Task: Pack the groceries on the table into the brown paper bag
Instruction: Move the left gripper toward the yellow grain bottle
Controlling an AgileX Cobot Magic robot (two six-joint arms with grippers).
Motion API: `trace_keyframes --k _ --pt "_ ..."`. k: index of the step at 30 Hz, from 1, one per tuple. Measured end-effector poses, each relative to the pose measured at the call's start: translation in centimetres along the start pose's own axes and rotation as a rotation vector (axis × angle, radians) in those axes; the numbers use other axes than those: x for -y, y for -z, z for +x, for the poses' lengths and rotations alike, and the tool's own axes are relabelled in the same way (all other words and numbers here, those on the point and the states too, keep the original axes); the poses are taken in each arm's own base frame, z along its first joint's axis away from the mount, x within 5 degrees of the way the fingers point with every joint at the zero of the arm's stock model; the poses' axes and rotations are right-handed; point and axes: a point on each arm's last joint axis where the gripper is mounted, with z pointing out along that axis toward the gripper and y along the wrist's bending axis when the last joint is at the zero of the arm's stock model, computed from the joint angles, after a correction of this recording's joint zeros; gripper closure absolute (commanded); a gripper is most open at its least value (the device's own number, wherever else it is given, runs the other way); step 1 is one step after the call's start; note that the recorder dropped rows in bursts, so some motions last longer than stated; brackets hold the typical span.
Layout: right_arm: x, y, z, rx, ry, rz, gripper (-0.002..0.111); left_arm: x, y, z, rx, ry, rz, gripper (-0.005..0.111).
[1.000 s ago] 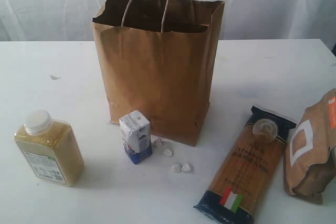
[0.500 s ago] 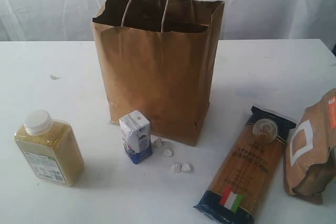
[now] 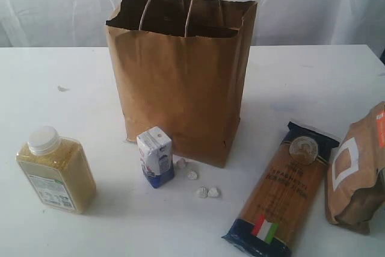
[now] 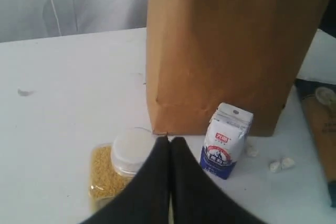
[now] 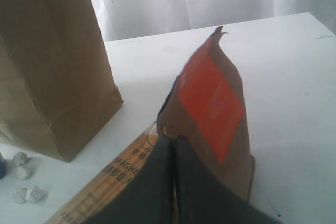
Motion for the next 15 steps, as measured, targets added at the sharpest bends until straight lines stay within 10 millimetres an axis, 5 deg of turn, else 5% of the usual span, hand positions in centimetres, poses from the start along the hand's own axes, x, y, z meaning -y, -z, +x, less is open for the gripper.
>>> trace_keyframes --k 15 --pt "0.0 0.0 0.0 0.000 0.000 0.000 0.108 0.2 2.1 -0.3 0.096 0.329 0.038 0.107"
